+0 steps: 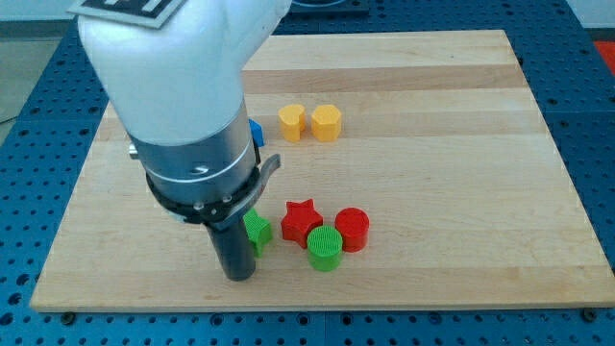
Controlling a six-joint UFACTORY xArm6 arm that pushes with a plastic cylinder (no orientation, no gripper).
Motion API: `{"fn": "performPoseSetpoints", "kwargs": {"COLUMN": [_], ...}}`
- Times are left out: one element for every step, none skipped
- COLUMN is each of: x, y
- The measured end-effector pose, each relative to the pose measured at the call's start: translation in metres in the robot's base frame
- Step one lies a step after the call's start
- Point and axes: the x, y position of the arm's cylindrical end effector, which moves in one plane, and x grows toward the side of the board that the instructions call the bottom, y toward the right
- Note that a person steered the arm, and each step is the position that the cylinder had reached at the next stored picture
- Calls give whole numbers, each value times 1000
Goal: Push green circle cloer to green circle
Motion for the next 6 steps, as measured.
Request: {"fn": "performPoseSetpoints", "kwargs": {"x": [18,25,23,0,-26,-29], "y": [22,78,126,127,98,48]}}
